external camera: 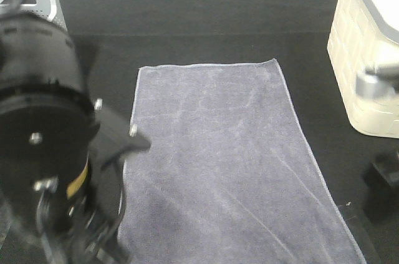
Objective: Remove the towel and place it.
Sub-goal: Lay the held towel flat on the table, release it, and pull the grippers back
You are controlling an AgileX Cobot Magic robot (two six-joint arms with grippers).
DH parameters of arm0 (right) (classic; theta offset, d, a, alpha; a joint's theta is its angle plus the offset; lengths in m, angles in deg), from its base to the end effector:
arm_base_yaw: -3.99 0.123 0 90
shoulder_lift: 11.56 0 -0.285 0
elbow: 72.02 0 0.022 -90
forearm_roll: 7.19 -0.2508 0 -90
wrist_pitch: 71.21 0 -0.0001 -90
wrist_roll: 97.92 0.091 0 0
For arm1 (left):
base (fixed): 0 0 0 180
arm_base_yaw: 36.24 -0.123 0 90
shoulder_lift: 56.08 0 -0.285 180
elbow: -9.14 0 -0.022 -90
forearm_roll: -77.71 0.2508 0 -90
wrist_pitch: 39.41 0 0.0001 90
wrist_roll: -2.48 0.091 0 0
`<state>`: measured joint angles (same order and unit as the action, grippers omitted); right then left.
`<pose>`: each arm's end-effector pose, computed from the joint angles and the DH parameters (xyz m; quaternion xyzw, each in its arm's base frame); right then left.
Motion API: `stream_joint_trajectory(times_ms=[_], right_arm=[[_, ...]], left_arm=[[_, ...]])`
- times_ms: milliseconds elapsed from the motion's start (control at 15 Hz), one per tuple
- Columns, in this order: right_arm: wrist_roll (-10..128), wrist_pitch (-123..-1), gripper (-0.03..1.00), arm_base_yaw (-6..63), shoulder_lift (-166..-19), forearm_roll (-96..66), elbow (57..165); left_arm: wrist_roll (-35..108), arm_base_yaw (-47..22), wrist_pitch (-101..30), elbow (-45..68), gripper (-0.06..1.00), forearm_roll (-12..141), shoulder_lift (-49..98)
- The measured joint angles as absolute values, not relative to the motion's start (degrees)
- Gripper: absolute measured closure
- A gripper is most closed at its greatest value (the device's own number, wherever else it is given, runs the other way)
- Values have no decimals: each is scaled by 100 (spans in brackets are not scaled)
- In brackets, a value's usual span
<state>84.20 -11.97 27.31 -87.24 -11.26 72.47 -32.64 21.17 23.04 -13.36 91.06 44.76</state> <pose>0.1690 0.0789 0.2394 -0.1679 0.9818 0.0495 0.0743 0.1596 -0.2150 0.1947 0.2495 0.9619 0.1055 0.0377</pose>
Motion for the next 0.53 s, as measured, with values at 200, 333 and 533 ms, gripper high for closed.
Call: stream_joint_trajectory(times_ms=[200,333,533], right_arm=[[8587,-1598,33,2731,-9326,-828,8175],[8627,-1598,32,2731,-9967,-719,8823],[8627,-1603,32,2731,-10901,-541,9975]], left_arm=[[-2852,891,1256,-620,30,9072,4476],[-2371,209,625,-282,30,8843,4505],[-1809,-484,230,388,30,8717,4969]])
